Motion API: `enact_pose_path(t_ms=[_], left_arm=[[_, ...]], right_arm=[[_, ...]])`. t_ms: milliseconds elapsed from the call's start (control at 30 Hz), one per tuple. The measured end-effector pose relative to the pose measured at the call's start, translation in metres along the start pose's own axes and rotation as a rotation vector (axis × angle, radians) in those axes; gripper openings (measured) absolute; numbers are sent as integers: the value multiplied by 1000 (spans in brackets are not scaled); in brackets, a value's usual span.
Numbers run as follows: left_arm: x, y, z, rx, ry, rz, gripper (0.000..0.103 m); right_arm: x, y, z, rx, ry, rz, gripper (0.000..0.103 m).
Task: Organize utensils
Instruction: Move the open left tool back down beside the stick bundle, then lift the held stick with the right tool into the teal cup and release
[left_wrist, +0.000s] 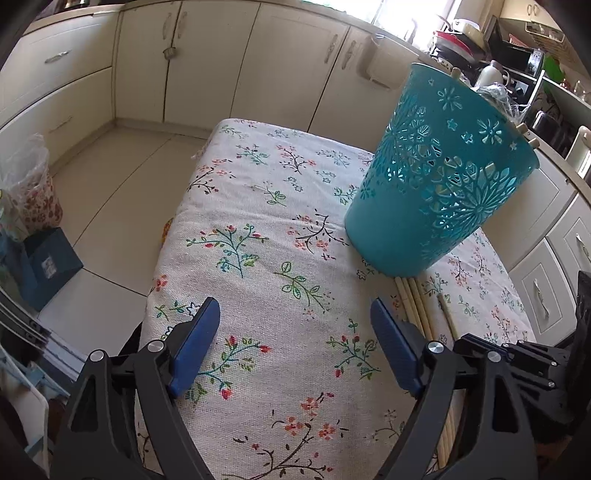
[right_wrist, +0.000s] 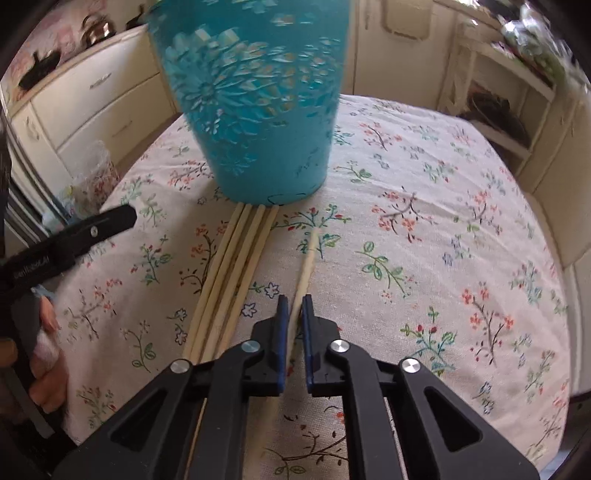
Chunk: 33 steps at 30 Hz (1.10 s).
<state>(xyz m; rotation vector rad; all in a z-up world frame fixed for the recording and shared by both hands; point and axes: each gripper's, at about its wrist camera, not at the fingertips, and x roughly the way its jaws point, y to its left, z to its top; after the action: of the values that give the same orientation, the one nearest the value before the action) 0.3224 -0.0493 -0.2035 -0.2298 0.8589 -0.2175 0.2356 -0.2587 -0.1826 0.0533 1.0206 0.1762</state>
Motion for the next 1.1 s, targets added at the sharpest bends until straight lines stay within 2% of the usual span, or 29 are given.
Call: enact_pose_path(t_ms=[133, 267, 433, 567, 733, 833, 933, 1100], left_arm=[[1, 2, 0, -14, 3, -8, 80], [2, 1, 1, -8, 6, -5, 81], [3, 0, 1, -3, 8, -3, 81], [3, 0, 1, -7, 7, -8, 81], [3, 1, 0, -13, 5, -20, 82], [3, 2, 1, -18, 4, -30, 82], [3, 3, 1, -21, 3, -38, 82], [3, 4, 1, -23, 3, -40, 83]], right_arm=[[-23, -27, -4, 185, -56, 175, 6], [-78, -49, 6, 341, -234, 382, 6], [-137, -41, 63, 339, -478, 446, 6], [-150, -22, 122, 290, -651, 388, 6], [-116, -3, 165, 255, -728, 231, 6], [-99, 6, 170, 236, -727, 156, 6], [-85, 9, 165, 188, -684, 113, 6], [-73, 6, 147, 140, -627, 98, 7]])
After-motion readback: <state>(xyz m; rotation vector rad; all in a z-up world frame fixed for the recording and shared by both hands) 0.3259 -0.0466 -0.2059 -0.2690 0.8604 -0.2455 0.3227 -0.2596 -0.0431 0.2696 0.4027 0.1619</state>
